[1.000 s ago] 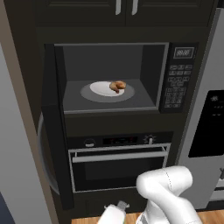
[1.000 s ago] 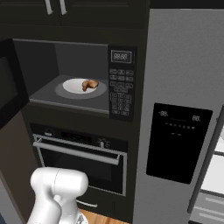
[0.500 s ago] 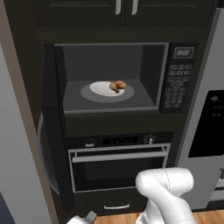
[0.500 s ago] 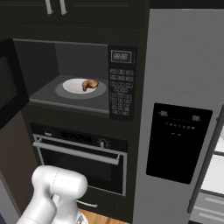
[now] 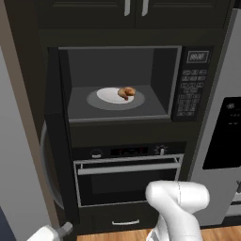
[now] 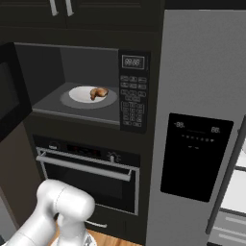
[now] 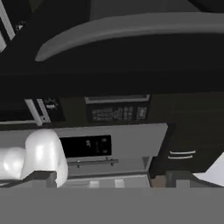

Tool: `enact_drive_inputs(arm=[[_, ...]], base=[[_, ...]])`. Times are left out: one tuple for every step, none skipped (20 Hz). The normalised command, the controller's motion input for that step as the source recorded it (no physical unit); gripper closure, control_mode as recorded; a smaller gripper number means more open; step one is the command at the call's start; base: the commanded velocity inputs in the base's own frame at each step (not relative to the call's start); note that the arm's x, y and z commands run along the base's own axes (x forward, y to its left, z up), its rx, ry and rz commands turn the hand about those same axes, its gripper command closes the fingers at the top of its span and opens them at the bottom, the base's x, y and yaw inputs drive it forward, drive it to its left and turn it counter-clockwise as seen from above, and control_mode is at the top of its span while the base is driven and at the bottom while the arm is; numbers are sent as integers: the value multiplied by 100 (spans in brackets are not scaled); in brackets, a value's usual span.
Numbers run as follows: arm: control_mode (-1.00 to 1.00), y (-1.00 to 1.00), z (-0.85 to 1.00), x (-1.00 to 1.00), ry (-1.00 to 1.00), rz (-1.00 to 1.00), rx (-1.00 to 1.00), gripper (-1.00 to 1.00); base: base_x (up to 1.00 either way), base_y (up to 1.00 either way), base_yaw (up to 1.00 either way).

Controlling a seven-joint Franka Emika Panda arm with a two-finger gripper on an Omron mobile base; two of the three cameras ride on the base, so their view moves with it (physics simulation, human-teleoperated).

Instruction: Transport the chicken drumstick from the fridge to the microwave and turn on the microwave.

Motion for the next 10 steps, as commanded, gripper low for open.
enact_drive_inputs(arm=[[-100, 23, -25, 38, 0, -1, -7, -100], [-100, 20, -29, 38, 0, 0, -7, -100], [-100, 17, -31, 36, -1, 0, -7, -100], [-100, 18, -36, 36, -1, 0, -8, -100], [-100, 15, -39, 36, -1, 0, -7, -100], [-100, 14, -43, 35, 0, 0, -7, -100], [-100, 15, -41, 33, 0, 0, -7, -100], [-100, 15, -39, 32, 0, 0, -6, -100], [-100, 14, -38, 32, 0, 0, -5, -100], [-100, 14, -39, 31, 0, 0, -6, -100]], base=[[0, 0, 0], [0, 0, 0], [0, 0, 0], [0, 0, 0], [0, 0, 0], [0, 0, 0], [0, 0, 0], [0, 0, 0], [0, 0, 0], [0, 0, 0]])
